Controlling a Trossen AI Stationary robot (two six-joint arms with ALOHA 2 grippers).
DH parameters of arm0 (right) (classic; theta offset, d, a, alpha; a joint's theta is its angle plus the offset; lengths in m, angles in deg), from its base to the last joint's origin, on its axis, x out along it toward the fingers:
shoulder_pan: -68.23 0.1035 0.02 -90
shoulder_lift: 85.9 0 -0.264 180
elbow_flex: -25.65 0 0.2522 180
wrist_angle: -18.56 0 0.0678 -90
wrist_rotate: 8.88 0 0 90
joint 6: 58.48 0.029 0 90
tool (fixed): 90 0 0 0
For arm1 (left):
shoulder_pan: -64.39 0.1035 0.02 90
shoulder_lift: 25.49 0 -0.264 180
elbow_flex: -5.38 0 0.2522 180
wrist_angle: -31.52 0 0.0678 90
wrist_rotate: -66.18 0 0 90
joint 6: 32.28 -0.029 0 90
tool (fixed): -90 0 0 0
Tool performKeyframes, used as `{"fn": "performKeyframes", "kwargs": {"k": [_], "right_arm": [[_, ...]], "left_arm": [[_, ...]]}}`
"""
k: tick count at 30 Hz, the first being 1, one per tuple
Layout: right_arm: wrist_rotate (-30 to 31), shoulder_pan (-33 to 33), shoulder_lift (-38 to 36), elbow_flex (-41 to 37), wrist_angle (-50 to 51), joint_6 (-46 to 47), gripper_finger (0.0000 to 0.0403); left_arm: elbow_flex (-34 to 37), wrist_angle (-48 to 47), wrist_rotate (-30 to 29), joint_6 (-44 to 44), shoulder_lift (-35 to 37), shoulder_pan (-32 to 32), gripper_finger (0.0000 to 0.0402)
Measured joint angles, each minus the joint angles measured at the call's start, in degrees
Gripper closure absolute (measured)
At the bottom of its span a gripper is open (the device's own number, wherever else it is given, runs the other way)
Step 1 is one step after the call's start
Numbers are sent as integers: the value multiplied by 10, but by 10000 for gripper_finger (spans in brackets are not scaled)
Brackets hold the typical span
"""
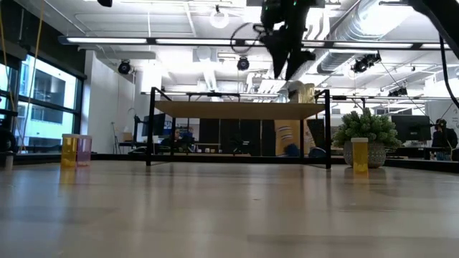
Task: Pick and place medicine bottles onto shelf by color
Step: Put the right blue pill bottle on the shelf aligned with the other blue pill bottle
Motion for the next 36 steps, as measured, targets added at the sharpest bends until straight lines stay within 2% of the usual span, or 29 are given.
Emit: {"fn": "performKeyframes", "kwargs": {"k": [4, 7, 11, 16, 19, 22, 25, 27, 30, 36], "right_arm": [[-10, 63, -40, -2, 24, -58, 212], [-11, 120, -105, -59, -18, -68, 212], [-17, 196, -243, -245, -153, -28, 212], [-19, 295, -421, -495, -398, 76, 212], [-8, 342, -493, -607, -561, 95, 212], [19, 373, -537, -691, -693, 69, 212], [35, 386, -556, -749, -776, 22, 212], [35, 387, -561, -771, -804, 23, 212], [32, 387, -562, -783, -813, 50, 212], [32, 387, -561, -782, -822, 35, 213]], "left_arm": [[0, -1, 0, 0, 0, 0, 400], [0, -1, 2, 0, 0, 0, 401], [0, -2, 4, 0, 0, 0, 401], [0, -4, 1, 0, 0, 0, 401], [0, -4, -8, 0, 0, 0, 401], [0, -4, -15, 0, 0, 0, 401], [0, -4, -16, 0, 0, 0, 401], [0, -4, -16, 0, 0, 0, 401], [0, -4, -16, 0, 0, 0, 401], [0, -4, -17, 0, 0, 0, 401]]}}
